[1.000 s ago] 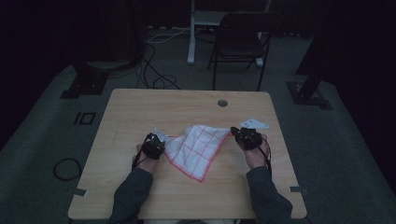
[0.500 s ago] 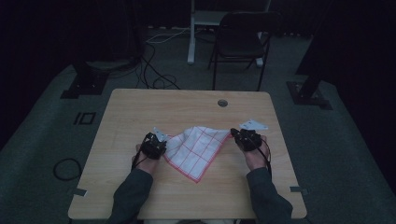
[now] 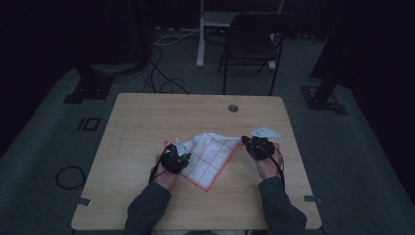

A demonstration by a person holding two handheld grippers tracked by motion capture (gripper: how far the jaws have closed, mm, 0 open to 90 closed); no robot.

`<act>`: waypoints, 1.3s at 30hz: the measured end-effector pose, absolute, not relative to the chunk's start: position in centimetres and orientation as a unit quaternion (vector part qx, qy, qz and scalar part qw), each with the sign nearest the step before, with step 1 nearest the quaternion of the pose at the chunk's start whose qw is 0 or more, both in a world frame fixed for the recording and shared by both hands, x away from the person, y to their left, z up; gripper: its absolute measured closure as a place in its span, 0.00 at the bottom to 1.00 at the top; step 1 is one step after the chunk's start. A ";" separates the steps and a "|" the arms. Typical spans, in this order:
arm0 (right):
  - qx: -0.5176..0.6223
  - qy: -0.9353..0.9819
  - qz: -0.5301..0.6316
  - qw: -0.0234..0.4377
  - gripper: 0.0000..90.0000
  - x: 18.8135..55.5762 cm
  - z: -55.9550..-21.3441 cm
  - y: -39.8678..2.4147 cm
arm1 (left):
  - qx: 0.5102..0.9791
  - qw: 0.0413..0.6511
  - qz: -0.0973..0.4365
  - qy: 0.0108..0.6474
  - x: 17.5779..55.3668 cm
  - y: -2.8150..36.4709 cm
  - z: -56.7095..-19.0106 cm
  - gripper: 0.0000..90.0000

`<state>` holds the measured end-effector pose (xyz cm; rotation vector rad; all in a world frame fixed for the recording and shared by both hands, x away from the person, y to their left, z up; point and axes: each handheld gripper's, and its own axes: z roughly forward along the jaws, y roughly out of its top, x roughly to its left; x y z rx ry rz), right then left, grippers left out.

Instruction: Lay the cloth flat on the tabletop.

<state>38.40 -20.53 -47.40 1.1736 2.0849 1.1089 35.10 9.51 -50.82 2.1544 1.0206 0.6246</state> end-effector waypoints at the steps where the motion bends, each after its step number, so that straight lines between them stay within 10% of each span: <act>1: 0.431 0.766 0.407 0.250 1.00 38.4 -47.4 -20.5 | 0.825 0.334 0.236 0.389 35.0 9.3 -50.9 0.86; 18: 0.430 0.767 0.410 0.244 1.00 37.5 -48.1 -20.8 | 0.851 0.333 0.175 0.366 32.1 7.0 -53.6 0.85; 39: 0.428 0.776 0.410 0.216 0.90 37.3 -49.3 -20.9 | 0.843 0.322 0.176 0.392 29.3 13.9 -53.4 0.84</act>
